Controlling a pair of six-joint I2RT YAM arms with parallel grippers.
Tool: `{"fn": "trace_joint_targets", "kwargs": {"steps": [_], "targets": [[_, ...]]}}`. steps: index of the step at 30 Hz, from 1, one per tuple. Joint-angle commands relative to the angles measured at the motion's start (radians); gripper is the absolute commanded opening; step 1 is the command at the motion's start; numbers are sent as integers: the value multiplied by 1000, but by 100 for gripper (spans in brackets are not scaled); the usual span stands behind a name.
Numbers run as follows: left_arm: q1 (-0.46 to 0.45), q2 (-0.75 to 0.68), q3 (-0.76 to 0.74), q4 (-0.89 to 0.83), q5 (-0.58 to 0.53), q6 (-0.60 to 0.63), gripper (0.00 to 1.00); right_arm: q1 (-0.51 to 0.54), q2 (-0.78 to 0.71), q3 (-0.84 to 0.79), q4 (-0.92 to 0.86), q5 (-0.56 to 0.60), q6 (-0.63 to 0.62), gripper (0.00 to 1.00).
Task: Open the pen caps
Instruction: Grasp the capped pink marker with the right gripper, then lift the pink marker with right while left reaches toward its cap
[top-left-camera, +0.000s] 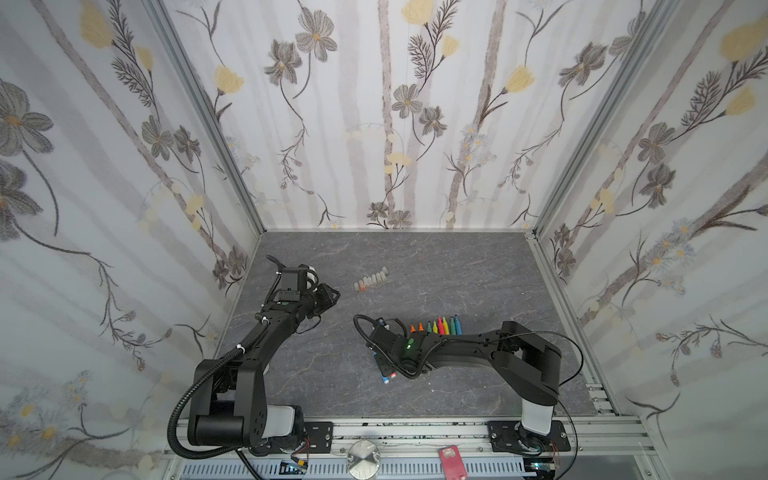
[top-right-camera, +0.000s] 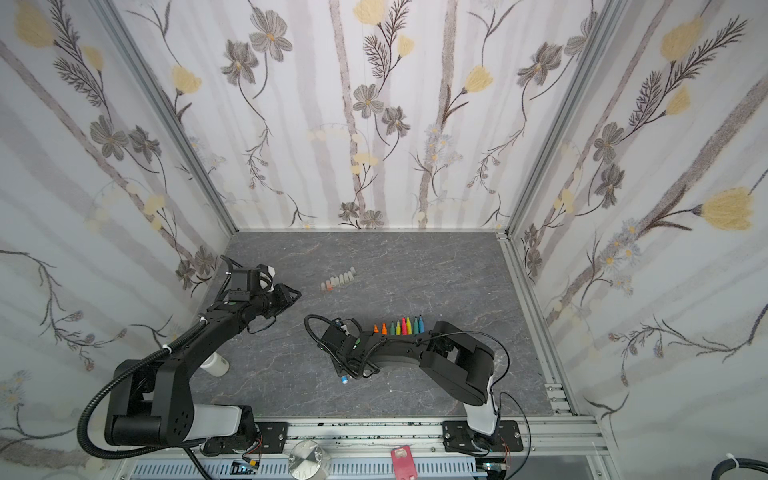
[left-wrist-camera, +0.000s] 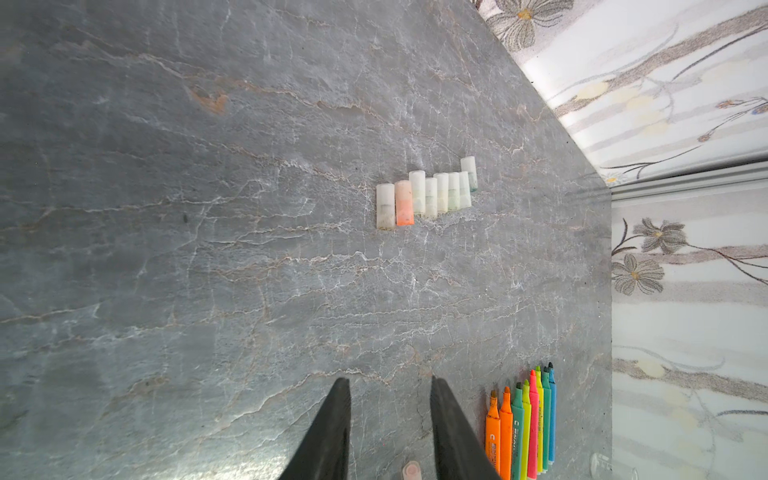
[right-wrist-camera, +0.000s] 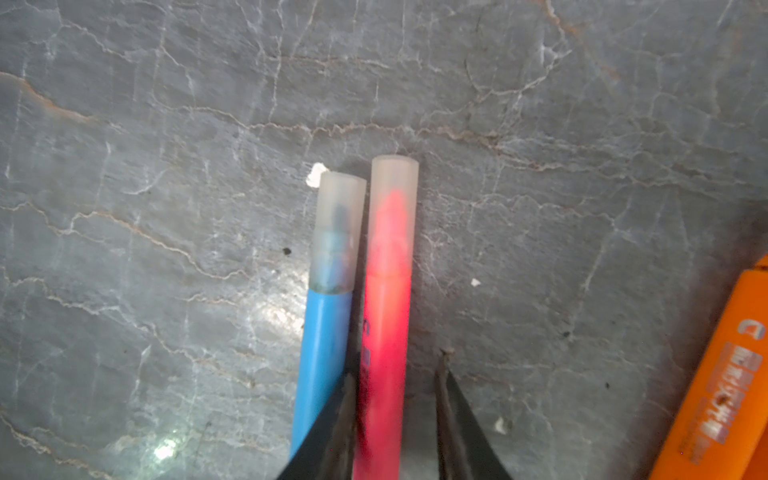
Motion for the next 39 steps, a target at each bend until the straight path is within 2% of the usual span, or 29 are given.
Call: {"fn": "trace_joint_targets", "kwargs": {"steps": [1,9,13,18,21,27,33,39], "targets": [[1,-8,9,-19,15,14,32,3,8,2,-33,-21,1,27],[-8,-21,16,-45,65,12,32,-1,4,-13,-33,-19,4,11],[-35,-46,13,-62,70,4,33,-22,-51,-21,-28,3,-2,5],[-92,-96,-13,-44,82,-55,36,-87,-169,-54,29,-25,-12,3],[-149,-97,-30,-11,97,-97,37,-146,-231,-79,80,-91,-10,2],[-270,-86,-44,77,79,-185,39,-218,-285,-90,141,-172,-7,1],[-343,-31,-27,137,54,-227,39,-238,-294,-91,181,-222,1,0],[-374,13,-9,163,41,-235,39,-238,-298,-102,207,-251,13,0]]}}
